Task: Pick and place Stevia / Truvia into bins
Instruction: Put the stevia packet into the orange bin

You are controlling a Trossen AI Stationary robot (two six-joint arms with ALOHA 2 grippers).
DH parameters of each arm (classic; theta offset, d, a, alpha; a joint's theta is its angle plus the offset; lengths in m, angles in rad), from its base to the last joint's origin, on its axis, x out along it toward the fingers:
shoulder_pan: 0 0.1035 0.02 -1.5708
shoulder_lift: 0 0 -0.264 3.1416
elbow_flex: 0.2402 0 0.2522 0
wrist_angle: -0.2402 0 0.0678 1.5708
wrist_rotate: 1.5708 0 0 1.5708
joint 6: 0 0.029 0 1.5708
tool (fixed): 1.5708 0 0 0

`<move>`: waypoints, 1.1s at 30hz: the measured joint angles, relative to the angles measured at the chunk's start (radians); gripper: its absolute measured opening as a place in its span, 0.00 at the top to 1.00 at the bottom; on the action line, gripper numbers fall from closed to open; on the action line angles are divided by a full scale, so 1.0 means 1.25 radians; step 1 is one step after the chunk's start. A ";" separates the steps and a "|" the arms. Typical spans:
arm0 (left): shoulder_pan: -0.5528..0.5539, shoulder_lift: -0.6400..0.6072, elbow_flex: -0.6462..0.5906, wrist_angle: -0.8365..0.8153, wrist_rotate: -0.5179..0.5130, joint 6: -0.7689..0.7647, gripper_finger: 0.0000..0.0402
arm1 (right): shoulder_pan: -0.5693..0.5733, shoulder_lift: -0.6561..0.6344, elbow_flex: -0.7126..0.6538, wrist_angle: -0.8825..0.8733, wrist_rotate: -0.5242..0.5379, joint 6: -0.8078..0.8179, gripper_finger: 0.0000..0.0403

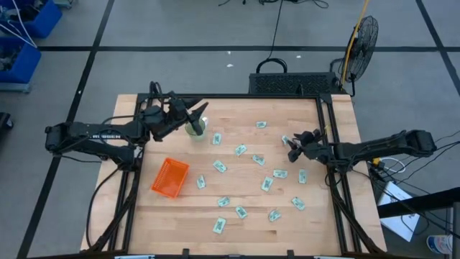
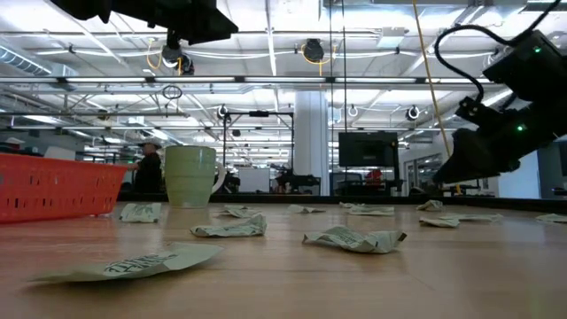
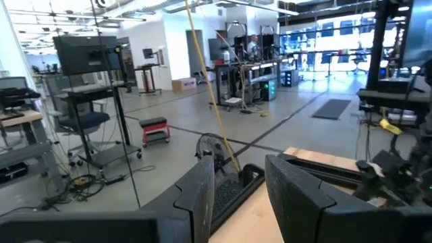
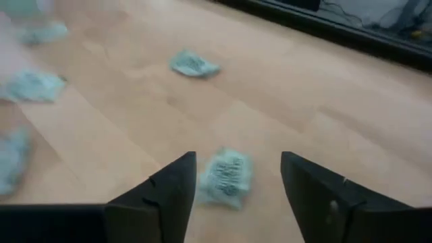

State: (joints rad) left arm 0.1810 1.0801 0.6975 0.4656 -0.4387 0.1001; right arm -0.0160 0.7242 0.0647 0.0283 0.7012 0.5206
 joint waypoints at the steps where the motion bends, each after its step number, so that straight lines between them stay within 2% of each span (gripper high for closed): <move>1: 0.000 0.000 0.000 0.000 0.003 0.000 0.66 | -0.001 0.001 -0.015 0.015 0.000 -0.001 0.46; 6: 0.000 0.000 0.000 -0.024 0.025 -0.013 0.66 | -0.011 0.006 -0.036 0.050 0.000 -0.012 0.46; 12: 0.000 0.000 0.000 -0.023 0.027 -0.026 0.66 | -0.053 0.037 -0.037 0.051 -0.121 0.012 0.48; 14: 0.000 0.000 0.000 -0.022 0.027 -0.028 0.66 | -0.072 0.055 -0.035 0.051 -0.125 -0.001 0.48; 21: 0.000 0.000 0.000 -0.009 0.027 -0.054 0.66 | -0.148 0.144 0.023 0.034 -0.140 -0.065 0.48; 27: 0.000 0.000 0.000 0.001 0.027 -0.039 0.66 | -0.195 0.235 0.032 0.109 -0.214 -0.060 0.48; 33: 0.000 0.000 0.000 0.001 0.027 -0.036 0.66 | -0.203 0.294 0.033 0.184 -0.222 -0.078 0.48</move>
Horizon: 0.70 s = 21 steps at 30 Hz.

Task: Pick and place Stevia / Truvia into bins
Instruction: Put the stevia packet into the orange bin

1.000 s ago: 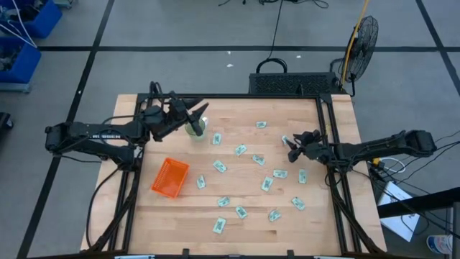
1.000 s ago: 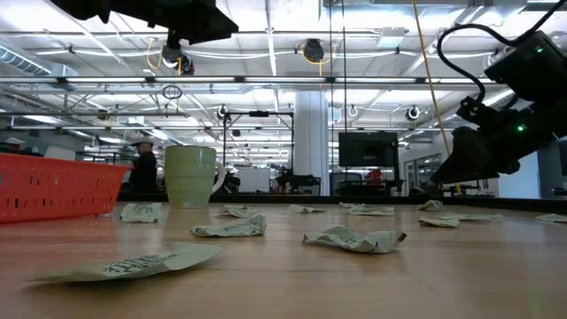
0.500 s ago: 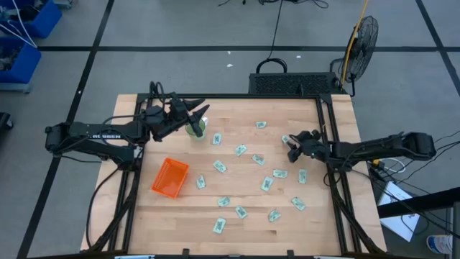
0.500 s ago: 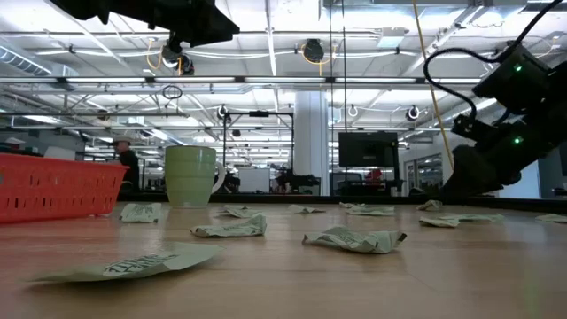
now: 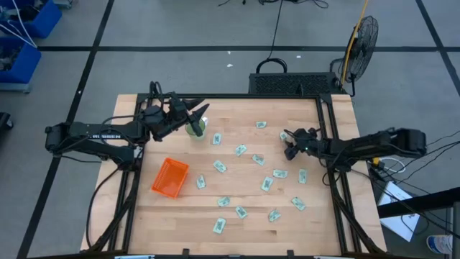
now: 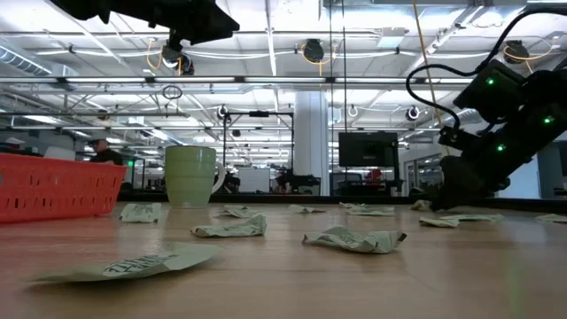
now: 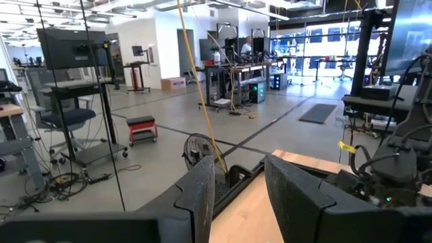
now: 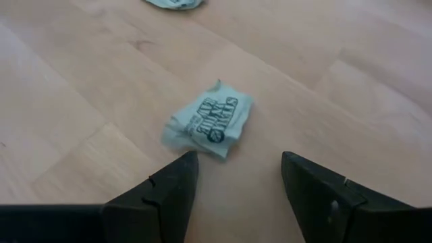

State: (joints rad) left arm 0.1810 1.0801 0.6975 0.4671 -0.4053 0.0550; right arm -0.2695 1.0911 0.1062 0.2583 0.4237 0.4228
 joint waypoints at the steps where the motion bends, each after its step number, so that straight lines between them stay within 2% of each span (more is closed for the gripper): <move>1: 0.000 0.000 0.000 0.000 0.000 0.000 0.66 | 0.000 0.001 0.000 0.011 -0.002 -0.007 0.48; 10: 0.000 0.000 0.000 -0.005 0.000 0.002 0.66 | -0.011 -0.002 0.000 0.140 -0.008 -0.045 0.48; 16: 0.000 0.000 0.000 -0.004 0.000 0.002 0.66 | -0.061 0.011 0.000 0.149 -0.012 -0.055 0.48; 21: 0.000 0.000 0.000 0.000 0.000 0.002 0.66 | -0.078 0.066 0.000 0.171 -0.070 -0.007 0.48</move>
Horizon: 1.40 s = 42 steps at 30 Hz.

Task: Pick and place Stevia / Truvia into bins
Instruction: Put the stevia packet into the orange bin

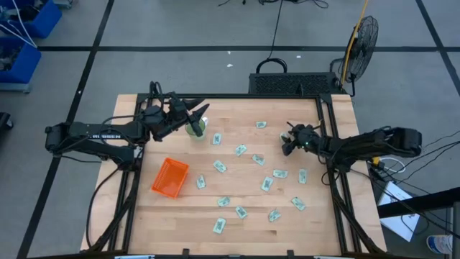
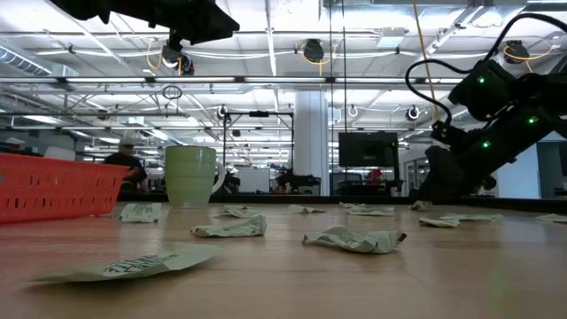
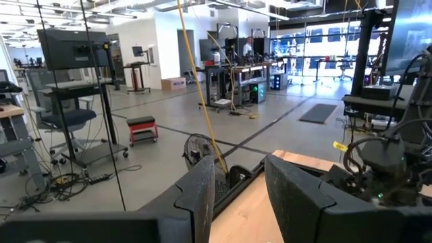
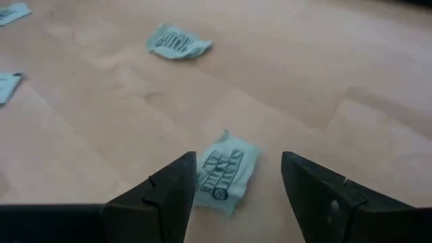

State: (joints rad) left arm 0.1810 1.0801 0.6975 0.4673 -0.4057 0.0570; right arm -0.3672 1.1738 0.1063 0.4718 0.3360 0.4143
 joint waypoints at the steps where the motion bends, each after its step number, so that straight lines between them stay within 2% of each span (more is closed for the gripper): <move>1: 0.000 0.000 0.000 0.000 0.000 0.000 0.66 | 0.000 0.016 0.000 0.010 0.000 0.005 0.48; 7: 0.000 0.000 0.000 0.007 0.000 0.017 0.66 | 0.000 0.112 0.001 0.093 0.005 0.007 0.48; 10: 0.000 0.000 0.000 0.007 0.000 0.019 0.66 | 0.000 0.142 0.002 0.114 0.009 0.003 0.53; 15: 0.000 0.000 0.000 0.002 0.000 0.019 0.66 | -0.001 0.147 0.002 0.135 0.014 0.003 0.75; 19: 0.000 0.000 0.000 -0.007 0.000 0.016 0.66 | 0.001 0.138 0.001 0.139 -0.014 -0.007 0.94; 21: 0.000 0.000 0.000 -0.017 0.000 0.015 0.66 | 0.006 0.138 0.001 0.160 -0.033 -0.032 0.98; 26: 0.000 0.000 0.000 -0.081 0.068 0.010 0.66 | 0.041 0.138 0.001 0.283 -0.096 -0.087 0.98; 29: 0.000 0.010 0.000 -0.103 0.146 -0.020 0.66 | 0.074 0.137 0.003 0.357 -0.095 -0.123 1.00; 33: -0.003 0.060 0.000 -0.091 0.238 -0.109 0.66 | 0.118 0.137 0.053 0.387 -0.084 -0.202 0.99; 36: -0.012 0.126 0.000 -0.064 0.254 -0.158 0.66 | 0.152 0.137 0.110 0.386 -0.084 -0.298 1.00; 42: -0.031 0.277 0.000 0.092 0.255 -0.225 0.66 | 0.187 0.137 0.203 0.389 -0.083 -0.436 1.00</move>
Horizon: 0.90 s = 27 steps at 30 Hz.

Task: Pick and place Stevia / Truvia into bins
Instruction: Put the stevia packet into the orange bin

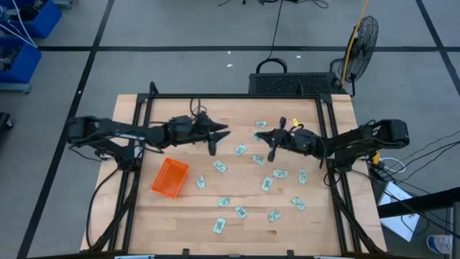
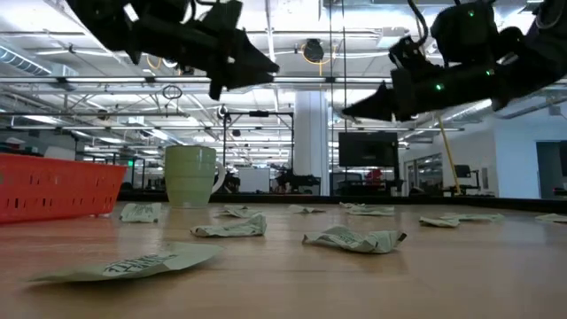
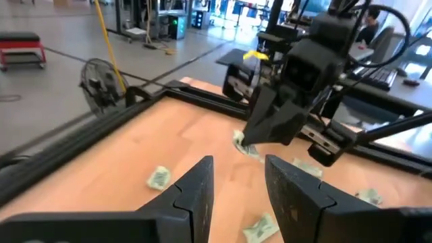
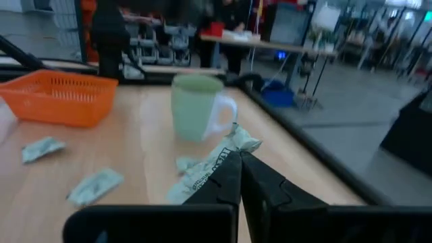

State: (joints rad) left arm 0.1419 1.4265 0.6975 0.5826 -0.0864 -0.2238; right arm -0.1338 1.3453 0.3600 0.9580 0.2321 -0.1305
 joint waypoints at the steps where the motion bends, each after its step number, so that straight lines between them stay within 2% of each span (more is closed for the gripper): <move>1: -0.004 0.023 0.000 0.027 0.000 -0.010 0.66 | 0.001 0.000 0.008 0.000 0.000 -0.011 1.00; 8: -0.033 0.158 0.000 0.206 0.012 -0.103 0.66 | 0.000 0.000 0.027 0.003 0.000 -0.037 1.00; 13: -0.042 0.238 0.003 0.315 -0.034 -0.207 0.66 | 0.000 0.000 0.027 0.007 0.001 -0.037 0.99; 17: -0.042 0.291 0.041 0.331 -0.039 -0.249 0.66 | 0.000 0.000 0.027 0.009 0.001 -0.037 0.99; 23: -0.044 0.369 0.146 0.324 -0.013 -0.250 0.66 | 0.000 0.000 0.026 0.008 0.001 -0.037 0.99; 27: -0.045 0.391 0.195 0.276 -0.008 -0.248 0.66 | 0.000 0.000 0.026 -0.002 0.002 -0.037 0.99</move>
State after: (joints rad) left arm 0.0856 1.9157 0.9413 0.9281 -0.0963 -0.5341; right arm -0.1333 1.3453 0.3923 0.9554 0.2344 -0.1771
